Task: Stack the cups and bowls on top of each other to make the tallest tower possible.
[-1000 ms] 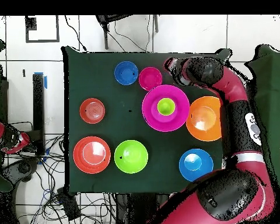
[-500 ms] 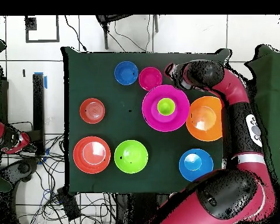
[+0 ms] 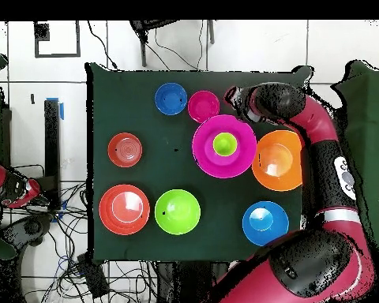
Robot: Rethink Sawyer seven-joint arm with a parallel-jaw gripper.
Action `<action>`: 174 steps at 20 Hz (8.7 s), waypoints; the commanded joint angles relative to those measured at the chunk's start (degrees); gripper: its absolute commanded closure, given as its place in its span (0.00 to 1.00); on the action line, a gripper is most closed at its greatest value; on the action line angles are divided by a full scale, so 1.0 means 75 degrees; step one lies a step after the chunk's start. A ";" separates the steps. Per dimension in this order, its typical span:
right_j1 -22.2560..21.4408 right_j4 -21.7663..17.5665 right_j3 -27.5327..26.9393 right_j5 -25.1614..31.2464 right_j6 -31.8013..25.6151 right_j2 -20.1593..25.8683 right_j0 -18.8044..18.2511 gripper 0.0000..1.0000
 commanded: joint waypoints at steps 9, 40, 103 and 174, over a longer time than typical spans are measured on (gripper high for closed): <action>0.0735 0.0291 0.0594 -0.0034 -0.1577 0.0635 -0.0202 0.00; 0.0934 -0.0954 -0.0421 0.0787 -0.1175 -0.0513 0.0533 0.00; -0.3471 0.0123 0.4237 -0.0715 -0.0303 0.0130 -0.0603 1.00; -0.2476 -0.0824 0.3865 0.0720 -0.1229 0.0261 -0.1165 1.00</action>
